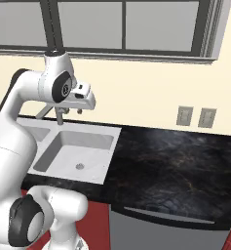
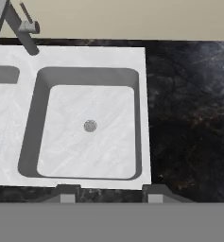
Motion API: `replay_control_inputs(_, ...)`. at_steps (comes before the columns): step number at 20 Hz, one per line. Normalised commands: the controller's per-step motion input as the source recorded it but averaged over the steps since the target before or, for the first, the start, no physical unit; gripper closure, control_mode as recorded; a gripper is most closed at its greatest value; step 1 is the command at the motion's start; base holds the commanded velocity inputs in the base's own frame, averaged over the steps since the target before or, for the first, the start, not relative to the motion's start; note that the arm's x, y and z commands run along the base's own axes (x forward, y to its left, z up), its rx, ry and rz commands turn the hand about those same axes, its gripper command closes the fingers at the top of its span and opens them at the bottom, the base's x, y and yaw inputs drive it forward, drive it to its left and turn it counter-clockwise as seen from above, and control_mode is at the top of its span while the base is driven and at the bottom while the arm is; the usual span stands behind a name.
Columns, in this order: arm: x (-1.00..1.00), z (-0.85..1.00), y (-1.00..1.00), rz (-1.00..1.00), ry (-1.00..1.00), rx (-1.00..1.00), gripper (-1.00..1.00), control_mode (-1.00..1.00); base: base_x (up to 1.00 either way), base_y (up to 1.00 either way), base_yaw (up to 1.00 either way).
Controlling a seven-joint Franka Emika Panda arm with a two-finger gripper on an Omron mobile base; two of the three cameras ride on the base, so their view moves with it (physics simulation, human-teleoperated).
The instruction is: Move any existing items from the left basin to the right basin for drying. Then move the mug from the counter to the left basin of the sink for washing.
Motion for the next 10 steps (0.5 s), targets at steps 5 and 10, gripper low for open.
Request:
replay_control_inputs(5,0.00,0.00,0.00,0.00,0.00,0.00,-1.00,1.00,0.00,0.00,0.00)
replay_control_inputs(10,0.00,0.00,0.00,0.00,0.00,0.00,-1.00,1.00,0.05,0.00,0.00)
